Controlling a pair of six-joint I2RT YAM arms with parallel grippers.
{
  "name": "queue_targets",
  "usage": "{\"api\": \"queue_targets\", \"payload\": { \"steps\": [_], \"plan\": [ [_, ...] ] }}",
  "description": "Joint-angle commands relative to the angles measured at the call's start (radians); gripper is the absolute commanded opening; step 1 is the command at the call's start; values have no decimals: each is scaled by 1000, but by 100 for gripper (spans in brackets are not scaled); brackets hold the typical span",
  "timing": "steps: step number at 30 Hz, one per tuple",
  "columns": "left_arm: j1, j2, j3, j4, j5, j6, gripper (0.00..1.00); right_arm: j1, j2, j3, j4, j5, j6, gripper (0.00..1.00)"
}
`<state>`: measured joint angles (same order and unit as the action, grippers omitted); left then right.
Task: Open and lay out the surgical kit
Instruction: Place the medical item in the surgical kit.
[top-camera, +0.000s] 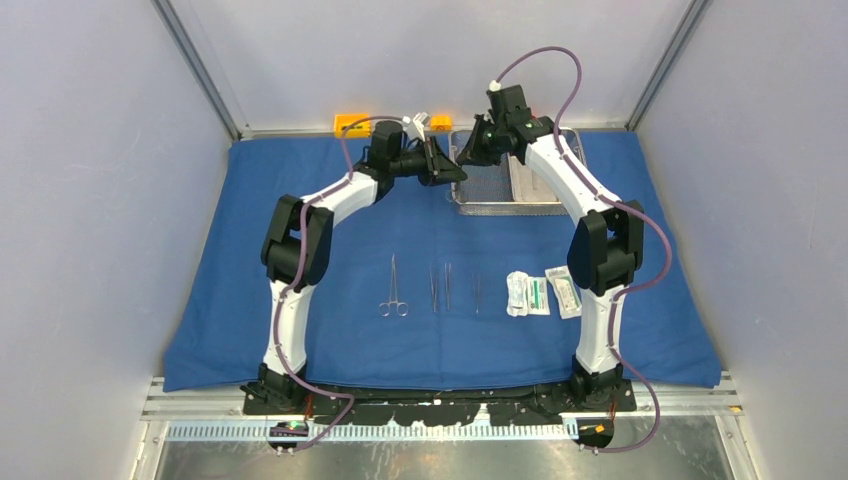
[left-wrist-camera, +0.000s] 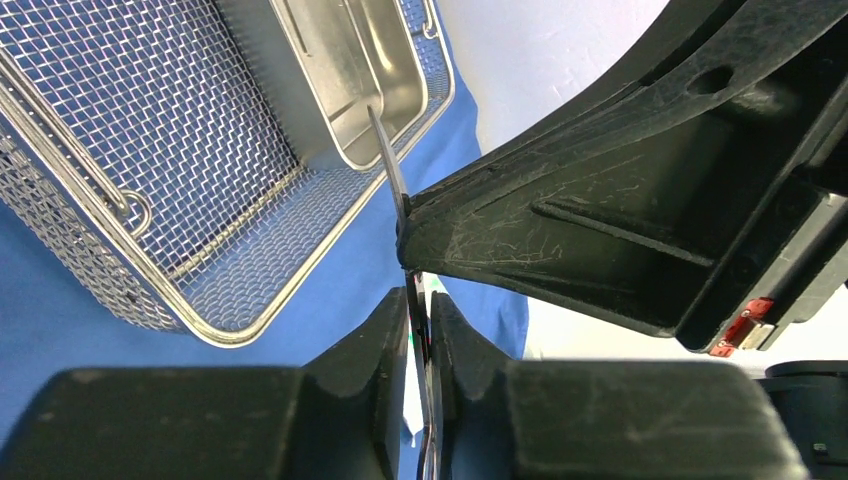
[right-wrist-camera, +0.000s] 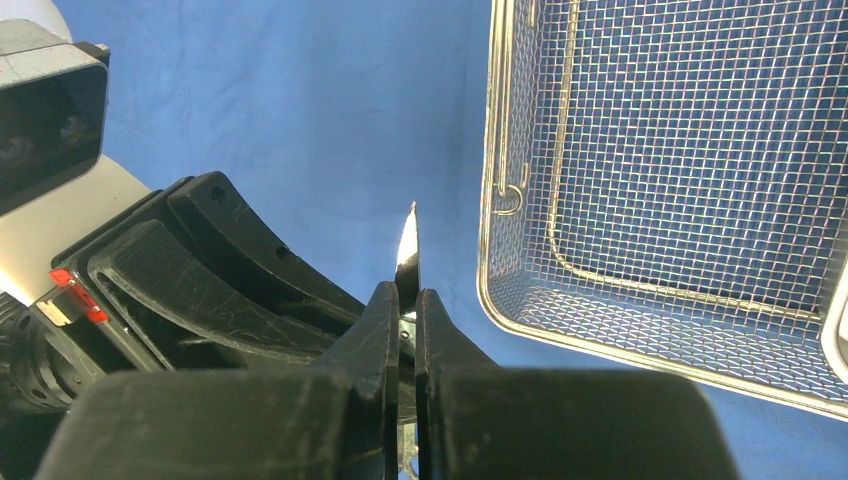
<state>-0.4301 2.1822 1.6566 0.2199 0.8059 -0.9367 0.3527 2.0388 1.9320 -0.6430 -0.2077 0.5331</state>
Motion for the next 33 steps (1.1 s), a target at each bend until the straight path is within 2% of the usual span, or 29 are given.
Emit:
{"api": "queue_targets", "payload": {
  "steps": [1,3,6,9,11,14,18,22,26,33],
  "plan": [
    [-1,-4,36,41,16,0,11,7,-63,1,45,-15,4,0],
    [-2,-12,28,36,12,-2,0,7,-66,1,45,-15,-2,0],
    [1,-47,-10,22,-3,4,0,6,-81,-1,42,-12,-21,4],
    [1,-112,-92,26,-33,5,0,6,-101,0,35,-8,-46,19],
    [2,-168,-163,30,-58,10,0,5,-120,-4,31,-13,-67,35],
    [2,-277,-271,-4,-84,43,0,-3,-153,-12,27,-32,-110,45],
    [2,-421,-449,-83,-87,105,0,-18,-211,-52,26,-114,-168,48],
    [10,-540,-619,-229,-31,194,0,-25,-280,-139,32,-172,-259,48],
    [48,-676,-761,-355,-31,327,0,-37,-364,-270,69,-196,-329,48],
    [123,-929,-977,-448,-91,402,0,-52,-536,-545,215,-229,-358,48]
  ]
}}
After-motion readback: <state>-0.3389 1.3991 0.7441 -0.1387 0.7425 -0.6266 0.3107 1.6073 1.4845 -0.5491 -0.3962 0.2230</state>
